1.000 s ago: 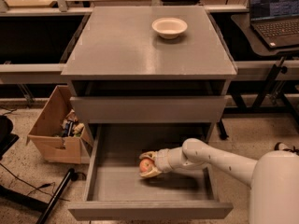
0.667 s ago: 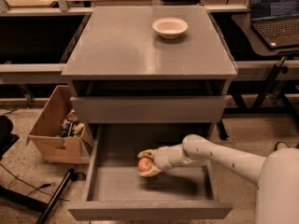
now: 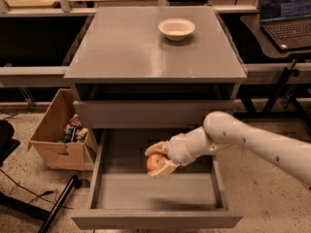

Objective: Pick apple from middle drawer and place on counter

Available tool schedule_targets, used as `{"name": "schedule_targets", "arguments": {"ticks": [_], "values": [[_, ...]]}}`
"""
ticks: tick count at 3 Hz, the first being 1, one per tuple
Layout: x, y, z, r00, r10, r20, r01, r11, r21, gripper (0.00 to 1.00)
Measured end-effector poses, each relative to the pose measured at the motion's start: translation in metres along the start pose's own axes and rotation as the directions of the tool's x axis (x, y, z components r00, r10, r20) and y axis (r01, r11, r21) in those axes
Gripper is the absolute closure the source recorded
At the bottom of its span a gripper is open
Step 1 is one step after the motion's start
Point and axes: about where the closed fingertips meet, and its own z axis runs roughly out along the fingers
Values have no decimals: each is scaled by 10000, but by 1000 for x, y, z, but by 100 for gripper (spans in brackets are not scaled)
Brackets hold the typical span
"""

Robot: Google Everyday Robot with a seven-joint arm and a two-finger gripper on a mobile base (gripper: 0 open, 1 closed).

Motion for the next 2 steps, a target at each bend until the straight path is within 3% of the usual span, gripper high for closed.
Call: {"name": "schedule_targets", "arguments": {"ticks": [1,2], "values": [[-84,-4,-74,9989,326,-330,-321,9994,136,100],[-175,-30,-151,9973,218,-696,-128,9918,1270,100]]}}
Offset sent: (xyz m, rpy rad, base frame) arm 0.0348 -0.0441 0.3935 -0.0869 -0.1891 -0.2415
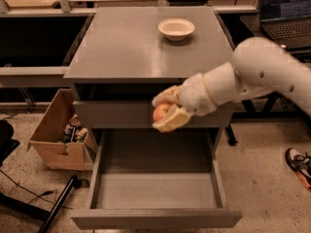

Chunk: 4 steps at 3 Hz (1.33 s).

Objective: Pick apple from middle drawer and place on counter

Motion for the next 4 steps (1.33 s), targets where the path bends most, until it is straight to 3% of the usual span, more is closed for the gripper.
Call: {"name": "schedule_targets", "arguments": {"ticks": [1,2,3,4], "values": [[-62,-44,-60,9998,82,-184,-53,9883,1522,100],[-100,-95,-82,10000,-4,92,-22,9595,2818,100],[-103,-174,-64,9963,12,861,-347,9206,3891,100],[-74,-222,-33,9913,364,1262,-854,9088,4083,100]]}}
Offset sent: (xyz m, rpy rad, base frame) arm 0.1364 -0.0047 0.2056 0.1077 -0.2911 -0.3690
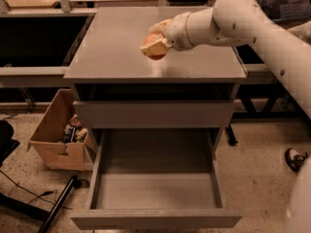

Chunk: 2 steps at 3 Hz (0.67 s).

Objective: Pick apple from middle drawer and place on counter

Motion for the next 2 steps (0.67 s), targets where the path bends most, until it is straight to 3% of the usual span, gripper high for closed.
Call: {"name": "schedule_targets", "arguments": {"ticks": [1,2], "values": [[49,-20,38,9974,671,-251,-666,9976,199,100],[60,-25,44,9956,877,-335,-869,9960,227,100]]}}
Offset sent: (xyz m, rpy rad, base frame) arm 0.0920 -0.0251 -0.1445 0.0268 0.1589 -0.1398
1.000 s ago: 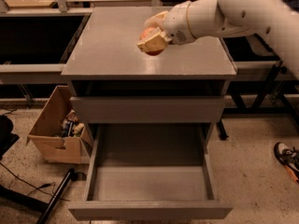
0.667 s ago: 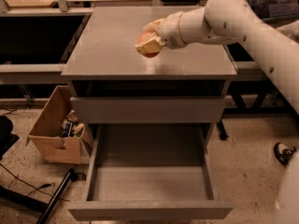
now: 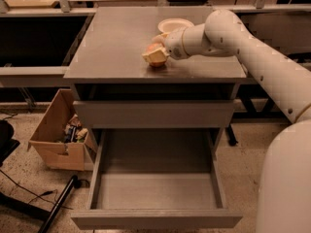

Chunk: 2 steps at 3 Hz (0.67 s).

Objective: Pick apple from middle drawer and place on counter

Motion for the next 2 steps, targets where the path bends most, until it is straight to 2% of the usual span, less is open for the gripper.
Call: {"name": "schedule_targets", "arguments": {"ticks": [1,2], "values": [[-2,-1,-1,10000,0,0,0,10000,0,81],[-2,-1,-1,10000,0,0,0,10000,-1,51]]}}
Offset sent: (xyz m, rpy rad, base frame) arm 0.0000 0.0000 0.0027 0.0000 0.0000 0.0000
